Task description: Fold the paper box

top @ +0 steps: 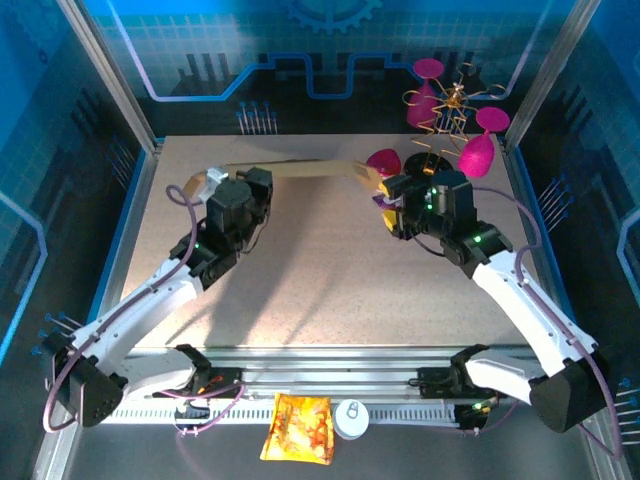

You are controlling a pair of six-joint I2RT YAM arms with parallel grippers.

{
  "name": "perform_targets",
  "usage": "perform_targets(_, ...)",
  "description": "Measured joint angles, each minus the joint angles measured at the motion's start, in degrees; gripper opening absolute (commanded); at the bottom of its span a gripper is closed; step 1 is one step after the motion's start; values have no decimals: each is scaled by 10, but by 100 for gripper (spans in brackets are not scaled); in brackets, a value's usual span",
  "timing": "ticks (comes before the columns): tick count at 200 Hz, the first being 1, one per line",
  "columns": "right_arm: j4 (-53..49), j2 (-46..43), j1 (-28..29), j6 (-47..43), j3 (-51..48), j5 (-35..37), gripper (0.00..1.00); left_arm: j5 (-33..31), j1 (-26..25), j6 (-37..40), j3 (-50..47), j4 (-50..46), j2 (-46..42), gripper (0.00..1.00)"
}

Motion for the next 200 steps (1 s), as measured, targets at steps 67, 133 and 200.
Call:
perform_targets(67, 131, 88, 135, -3, 122, 68, 56, 19, 1, 34, 59, 47, 83, 0)
perform_targets(133, 253, 222, 158, 40, 122, 106, 51, 24, 2, 42, 66, 72, 85, 0)
perform_targets(200, 398, 249, 188, 66, 118, 171, 39, 10, 9, 27, 65, 100, 75, 0)
